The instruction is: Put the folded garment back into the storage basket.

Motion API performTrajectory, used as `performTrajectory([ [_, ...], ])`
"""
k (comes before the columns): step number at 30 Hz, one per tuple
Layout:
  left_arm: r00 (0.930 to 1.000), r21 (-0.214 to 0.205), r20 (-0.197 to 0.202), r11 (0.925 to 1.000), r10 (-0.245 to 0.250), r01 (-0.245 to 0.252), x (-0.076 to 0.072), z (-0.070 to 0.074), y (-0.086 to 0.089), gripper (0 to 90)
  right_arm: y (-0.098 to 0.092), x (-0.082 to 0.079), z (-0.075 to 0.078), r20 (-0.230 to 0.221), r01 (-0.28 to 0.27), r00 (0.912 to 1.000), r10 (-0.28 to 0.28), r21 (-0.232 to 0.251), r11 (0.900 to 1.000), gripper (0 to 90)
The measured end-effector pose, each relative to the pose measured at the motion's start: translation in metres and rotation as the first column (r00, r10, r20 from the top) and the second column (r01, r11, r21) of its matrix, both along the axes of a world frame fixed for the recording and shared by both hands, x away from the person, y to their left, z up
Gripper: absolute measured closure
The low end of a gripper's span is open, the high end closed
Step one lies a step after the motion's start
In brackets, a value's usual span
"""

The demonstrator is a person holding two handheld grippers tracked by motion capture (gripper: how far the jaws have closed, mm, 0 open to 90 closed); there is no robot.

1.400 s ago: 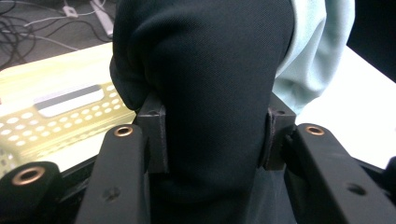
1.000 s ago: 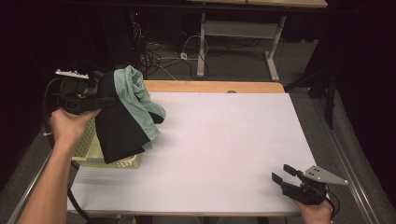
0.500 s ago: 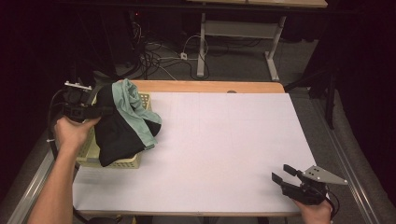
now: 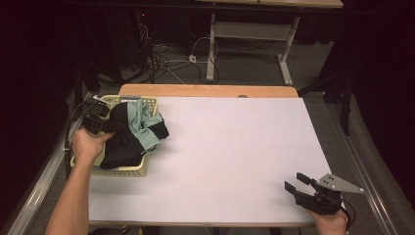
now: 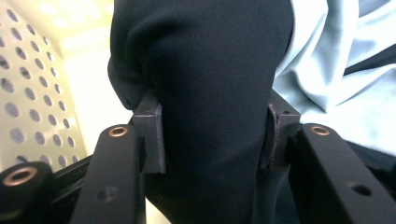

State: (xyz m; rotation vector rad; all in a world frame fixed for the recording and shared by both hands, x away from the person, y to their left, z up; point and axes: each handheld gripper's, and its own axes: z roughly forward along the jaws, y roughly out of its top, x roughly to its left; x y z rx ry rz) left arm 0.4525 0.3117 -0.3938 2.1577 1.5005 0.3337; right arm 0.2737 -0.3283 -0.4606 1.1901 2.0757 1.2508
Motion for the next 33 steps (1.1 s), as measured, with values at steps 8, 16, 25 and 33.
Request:
performTrajectory([
  [8,0.9997,0.108,0.002,0.9939,0.024,-0.024,0.012,-0.013,-0.005,45.5,0.0,0.0,0.0,-0.003,-0.003,1.0,0.003,0.001,1.0,39.8],
  [16,0.9938,0.05,-0.018,0.9928,0.11,-0.109,0.014,-0.012,0.003,26.0,0.0,0.0,0.0,-0.002,-0.004,1.0,0.004,-0.002,1.0,39.8],
  [25,0.9929,-0.016,0.034,0.9935,0.114,-0.113,0.0,0.004,0.012,31.1,0.001,-0.001,0.0,-0.001,-0.008,1.0,0.008,-0.006,1.0,39.8],
  [33,0.9872,-0.063,-0.046,0.9858,0.153,-0.156,-0.004,-0.009,0.011,39.1,0.001,-0.001,0.0,0.0,-0.009,1.0,0.009,-0.005,0.9999,39.8],
])
